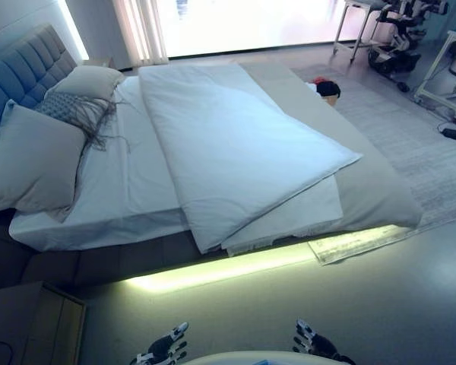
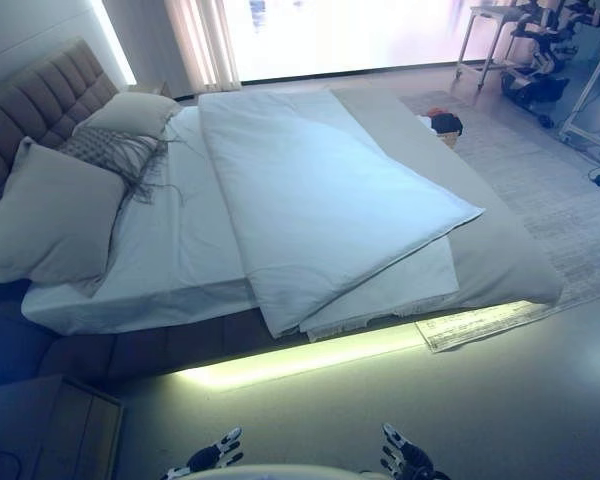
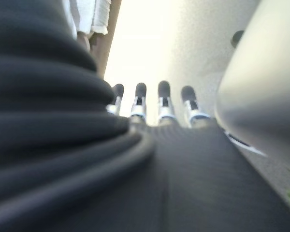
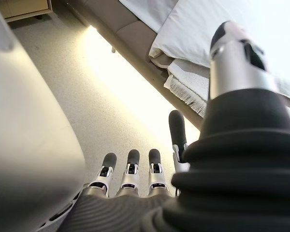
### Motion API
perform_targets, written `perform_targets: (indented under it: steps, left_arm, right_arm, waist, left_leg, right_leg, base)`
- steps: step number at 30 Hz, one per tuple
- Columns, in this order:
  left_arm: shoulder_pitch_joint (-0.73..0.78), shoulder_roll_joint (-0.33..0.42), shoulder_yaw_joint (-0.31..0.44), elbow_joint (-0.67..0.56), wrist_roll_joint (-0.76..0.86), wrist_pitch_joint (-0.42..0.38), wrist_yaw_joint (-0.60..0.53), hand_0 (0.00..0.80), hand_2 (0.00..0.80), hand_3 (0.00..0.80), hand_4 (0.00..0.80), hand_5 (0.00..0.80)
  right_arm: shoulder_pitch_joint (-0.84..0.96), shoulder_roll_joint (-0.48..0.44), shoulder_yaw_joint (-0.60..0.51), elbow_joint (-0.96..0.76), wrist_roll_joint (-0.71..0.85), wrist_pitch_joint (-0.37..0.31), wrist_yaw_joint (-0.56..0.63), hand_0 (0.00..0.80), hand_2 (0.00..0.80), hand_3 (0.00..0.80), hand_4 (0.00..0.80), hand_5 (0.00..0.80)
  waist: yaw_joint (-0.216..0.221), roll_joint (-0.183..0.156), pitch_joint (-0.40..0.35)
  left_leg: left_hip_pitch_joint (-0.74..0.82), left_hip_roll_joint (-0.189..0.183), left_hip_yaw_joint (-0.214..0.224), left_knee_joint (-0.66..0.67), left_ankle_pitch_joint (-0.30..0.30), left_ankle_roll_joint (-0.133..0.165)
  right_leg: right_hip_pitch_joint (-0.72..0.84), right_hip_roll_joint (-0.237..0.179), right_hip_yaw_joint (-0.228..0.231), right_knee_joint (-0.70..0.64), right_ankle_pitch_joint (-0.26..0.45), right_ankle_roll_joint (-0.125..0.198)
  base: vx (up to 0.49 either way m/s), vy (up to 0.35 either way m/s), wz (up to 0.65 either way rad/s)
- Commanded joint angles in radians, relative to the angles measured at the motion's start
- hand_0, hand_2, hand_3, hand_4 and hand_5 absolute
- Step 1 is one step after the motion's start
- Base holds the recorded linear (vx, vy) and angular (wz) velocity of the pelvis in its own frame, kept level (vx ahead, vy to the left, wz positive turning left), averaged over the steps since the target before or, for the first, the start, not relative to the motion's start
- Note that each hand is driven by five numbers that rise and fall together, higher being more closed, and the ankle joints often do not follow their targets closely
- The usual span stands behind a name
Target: Make the bed neatly
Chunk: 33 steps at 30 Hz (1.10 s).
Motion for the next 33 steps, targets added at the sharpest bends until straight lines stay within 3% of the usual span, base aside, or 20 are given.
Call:
perform_targets:
  steps: [1,25,30,33]
  left_arm:
    - [-0.065,-0.02,-0.015,0.058,0.039,-0.004,0.002,0.0,0.0,0.0,0.0,0.0]
    - [-0.081,-0.021,0.014,0.09,0.015,0.015,0.09,0.0,0.0,0.0,0.0,0.0]
    - [-0.085,-0.005,0.032,0.1,0.025,0.036,0.126,0.0,0.0,0.0,0.0,0.0]
    - [-0.099,-0.003,0.058,0.099,-0.035,0.035,0.151,0.0,0.0,0.0,0.0,0.0]
  right_arm:
    - [-0.088,0.026,0.005,0.073,-0.011,0.004,0.02,0.0,0.0,0.0,0.0,0.0]
    - [-0.121,0.041,0.013,0.085,-0.027,0.041,-0.009,0.0,0.0,0.0,0.0,0.0]
    - [-0.131,0.035,0.005,0.086,0.04,0.004,-0.018,0.0,0.0,0.0,0.0,0.0]
    - [-0.136,0.02,-0.008,0.086,0.037,0.007,-0.034,0.0,0.0,0.0,0.0,0.0]
  waist:
    - [-0.003,-0.041,0.006]
    - [-0.01,-0.045,0.018]
    - [-0.023,-0.044,0.034]
    - [-0.029,-0.057,0.058]
  left_leg:
    - [0.013,-0.07,-0.002,0.0,-0.055,0.046]
    - [0.028,-0.054,0.014,0.0,-0.05,0.044]
    - [0.038,-0.038,-0.001,0.007,-0.03,0.049]
    - [-0.008,-0.03,-0.02,0.138,-0.065,0.048]
  right_leg:
    - [0.049,-0.006,0.023,0.003,-0.023,0.053]
    - [0.057,0.011,0.037,0.014,-0.033,0.04]
    - [0.03,0.043,0.074,0.097,-0.077,0.017]
    - [0.003,0.048,0.086,0.142,-0.095,-0.007]
  base:
    - [0.0,0.0,0.0]
    - [0.01,-0.023,-0.01]
    - [0.074,-0.137,-0.02]
    - [0.033,-0.188,-0.08]
